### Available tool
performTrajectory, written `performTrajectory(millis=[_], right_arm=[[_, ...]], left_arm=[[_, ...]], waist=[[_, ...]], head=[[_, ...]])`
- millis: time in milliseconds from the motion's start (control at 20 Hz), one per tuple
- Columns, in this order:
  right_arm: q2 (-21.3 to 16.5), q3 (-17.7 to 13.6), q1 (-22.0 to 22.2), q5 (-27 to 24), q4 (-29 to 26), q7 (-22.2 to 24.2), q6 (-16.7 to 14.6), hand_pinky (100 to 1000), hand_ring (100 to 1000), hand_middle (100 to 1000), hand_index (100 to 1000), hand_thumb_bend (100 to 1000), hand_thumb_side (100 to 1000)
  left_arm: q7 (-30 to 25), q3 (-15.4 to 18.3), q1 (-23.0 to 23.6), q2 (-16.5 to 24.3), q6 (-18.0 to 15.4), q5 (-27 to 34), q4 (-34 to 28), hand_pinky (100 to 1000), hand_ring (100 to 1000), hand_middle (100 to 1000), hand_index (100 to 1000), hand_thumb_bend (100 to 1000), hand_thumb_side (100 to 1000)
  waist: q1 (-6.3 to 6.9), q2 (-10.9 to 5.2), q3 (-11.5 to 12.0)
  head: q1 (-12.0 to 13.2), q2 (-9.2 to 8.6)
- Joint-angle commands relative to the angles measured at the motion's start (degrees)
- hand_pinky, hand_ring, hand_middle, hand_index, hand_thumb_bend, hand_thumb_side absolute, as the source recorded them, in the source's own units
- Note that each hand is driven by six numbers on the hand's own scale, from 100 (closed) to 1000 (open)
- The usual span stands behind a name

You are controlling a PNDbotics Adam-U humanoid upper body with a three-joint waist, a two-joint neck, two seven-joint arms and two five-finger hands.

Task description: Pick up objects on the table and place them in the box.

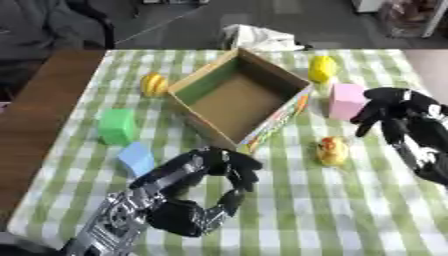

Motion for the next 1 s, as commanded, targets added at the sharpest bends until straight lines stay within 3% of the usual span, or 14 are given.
performTrajectory(millis=[50, 250, 400, 750, 1000], right_arm=[[-1.0, 0.0, -0.5, 0.4, -1.2, -0.2, -0.1, 702, 527, 599, 838, 100, 463], [-1.0, 0.0, -0.5, 0.6, -1.1, -0.1, -0.2, 702, 527, 600, 840, 100, 462], [-1.1, 0.0, -0.3, 0.9, -1.0, 0.1, -0.2, 702, 526, 595, 841, 100, 460], [-1.3, -0.2, 0.0, 1.5, -0.8, 0.3, -0.3, 700, 522, 583, 839, 100, 461], [-1.4, -0.3, 0.1, 1.8, -0.6, 0.2, -0.3, 699, 520, 579, 838, 100, 460]], left_arm=[[-0.1, 0.2, -0.4, 0.4, 0.1, 0.1, -0.9, 609, 733, 554, 835, 100, 433], [-0.4, 0.6, -1.0, 1.1, -0.9, -0.1, -0.9, 609, 725, 552, 837, 100, 380], [-0.4, 1.7, -2.4, 3.2, -3.5, 0.1, -0.9, 611, 718, 545, 839, 100, 312], [1.9, 9.6, -6.4, 15.7, -14.3, -4.2, -0.9, 643, 727, 590, 859, 100, 256], [3.5, 13.6, -5.7, 23.4, -16.5, -13.9, -0.9, 689, 752, 665, 875, 100, 251]], waist=[[-0.25, -0.51, 0.1], [-0.18, -0.55, 0.0], [0.04, -0.66, 0.0], [0.77, -1.14, 0.2], [1.1, -1.21, 0.3]], head=[[-0.2, 0.02], [-0.5, -0.62], [-0.6, -0.89], [-1.8, -2.53], [-2.2, -3.8]])
